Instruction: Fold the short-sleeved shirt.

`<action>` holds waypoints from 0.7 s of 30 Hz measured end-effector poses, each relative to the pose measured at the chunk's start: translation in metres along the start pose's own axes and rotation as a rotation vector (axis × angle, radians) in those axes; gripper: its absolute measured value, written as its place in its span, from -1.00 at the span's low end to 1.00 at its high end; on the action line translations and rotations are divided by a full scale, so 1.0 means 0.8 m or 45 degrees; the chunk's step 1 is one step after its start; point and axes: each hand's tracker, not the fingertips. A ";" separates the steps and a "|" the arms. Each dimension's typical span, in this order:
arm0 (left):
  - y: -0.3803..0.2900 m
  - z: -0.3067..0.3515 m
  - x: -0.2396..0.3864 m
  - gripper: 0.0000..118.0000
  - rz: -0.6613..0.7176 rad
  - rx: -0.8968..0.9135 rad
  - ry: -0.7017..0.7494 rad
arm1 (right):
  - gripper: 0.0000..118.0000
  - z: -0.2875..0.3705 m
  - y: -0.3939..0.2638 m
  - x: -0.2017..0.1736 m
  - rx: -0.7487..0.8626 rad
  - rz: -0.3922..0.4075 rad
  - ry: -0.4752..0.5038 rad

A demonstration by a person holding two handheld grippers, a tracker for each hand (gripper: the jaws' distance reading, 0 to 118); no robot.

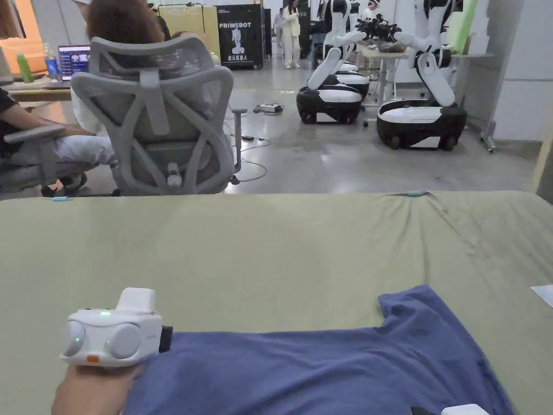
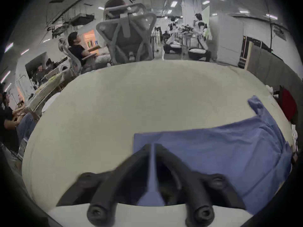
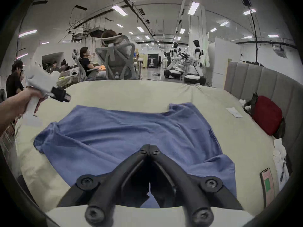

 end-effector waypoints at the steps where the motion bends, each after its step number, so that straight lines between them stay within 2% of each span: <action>1: 0.009 -0.020 -0.003 0.20 0.024 -0.012 -0.004 | -1.00 -0.004 0.000 0.006 -0.018 -0.010 0.011; 2: 0.014 -0.037 -0.005 0.78 0.041 -0.037 0.001 | -1.00 -0.007 0.001 0.010 -0.028 -0.011 0.015; 3: 0.017 -0.058 -0.006 0.96 0.056 -0.061 0.022 | -1.00 -0.009 0.003 0.016 -0.033 -0.011 0.015; 6: 0.014 -0.090 0.005 0.36 0.074 -0.126 0.039 | -1.00 -0.019 0.017 0.039 -0.044 -0.008 0.014; 8: 0.002 -0.114 0.012 0.28 0.008 -0.232 0.066 | -1.00 -0.033 0.032 0.063 -0.066 -0.016 0.005; 9: -0.005 -0.116 0.015 0.25 0.018 -0.242 0.014 | -1.00 -0.044 0.042 0.080 -0.067 -0.030 -0.017; 11: 0.001 -0.099 0.013 0.02 0.028 -0.197 0.031 | -1.00 -0.077 0.070 0.113 -0.142 -0.002 -0.098; 12: 0.003 -0.092 0.012 -0.06 0.009 -0.213 -0.041 | -1.00 -0.098 0.083 0.132 -0.182 0.005 -0.130; 13: 0.004 -0.083 0.013 -0.24 -0.031 -0.207 -0.045 | -1.00 -0.125 0.095 0.151 -0.216 0.002 -0.162; 14: 0.006 -0.074 0.013 -0.71 -0.037 -0.184 -0.045 | -1.00 -0.150 0.105 0.168 -0.251 -0.011 -0.175; 15: 0.008 -0.062 0.014 -0.98 0.000 -0.147 -0.052 | -1.00 -0.178 0.112 0.186 -0.281 -0.055 -0.174; 16: 0.012 -0.052 0.012 -0.98 0.016 -0.088 -0.066 | -0.90 -0.203 0.117 0.202 -0.298 -0.101 -0.176; 17: 0.014 -0.042 0.015 -0.98 0.007 -0.060 -0.076 | -0.55 -0.226 0.119 0.213 -0.307 -0.125 -0.183; 18: 0.015 -0.033 0.019 -0.98 -0.015 -0.051 -0.074 | 0.35 -0.253 0.122 0.222 -0.362 -0.086 -0.207; 19: 0.015 -0.025 0.023 -0.98 -0.045 -0.036 -0.069 | 0.86 -0.279 0.121 0.229 -0.460 -0.018 -0.223; 20: 0.014 -0.025 0.023 -0.98 -0.056 -0.031 -0.069 | 1.00 -0.291 0.118 0.232 -0.490 0.000 -0.227; 21: 0.013 -0.023 0.023 -0.98 -0.056 -0.034 -0.069 | 0.86 -0.301 0.115 0.234 -0.475 -0.002 -0.215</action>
